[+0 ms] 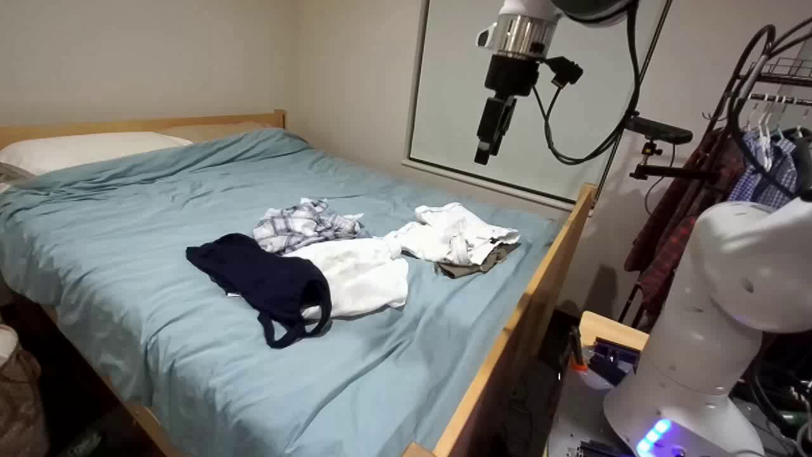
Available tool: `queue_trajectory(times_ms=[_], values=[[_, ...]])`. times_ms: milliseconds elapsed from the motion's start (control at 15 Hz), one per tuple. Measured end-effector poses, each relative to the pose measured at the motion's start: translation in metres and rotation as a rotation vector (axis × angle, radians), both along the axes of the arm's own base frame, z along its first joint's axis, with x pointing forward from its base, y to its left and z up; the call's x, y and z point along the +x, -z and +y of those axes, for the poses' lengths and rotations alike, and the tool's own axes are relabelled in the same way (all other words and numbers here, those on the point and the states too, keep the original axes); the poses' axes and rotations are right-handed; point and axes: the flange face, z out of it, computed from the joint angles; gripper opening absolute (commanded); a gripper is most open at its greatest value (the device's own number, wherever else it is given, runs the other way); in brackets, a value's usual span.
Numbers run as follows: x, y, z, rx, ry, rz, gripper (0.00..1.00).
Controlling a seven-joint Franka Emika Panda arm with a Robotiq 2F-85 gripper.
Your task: Fold the dark blue vest in half from top to bottom
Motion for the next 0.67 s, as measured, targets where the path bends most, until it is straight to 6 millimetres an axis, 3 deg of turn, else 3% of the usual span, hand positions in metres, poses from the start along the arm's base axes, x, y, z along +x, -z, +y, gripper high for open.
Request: queue_trajectory(times_ms=[467,667], values=[[0.002,0.001,0.0,0.001,0.0,0.001,1.0],[0.022,0.004,0.001,0.002,-0.03,-0.033,1.0]])
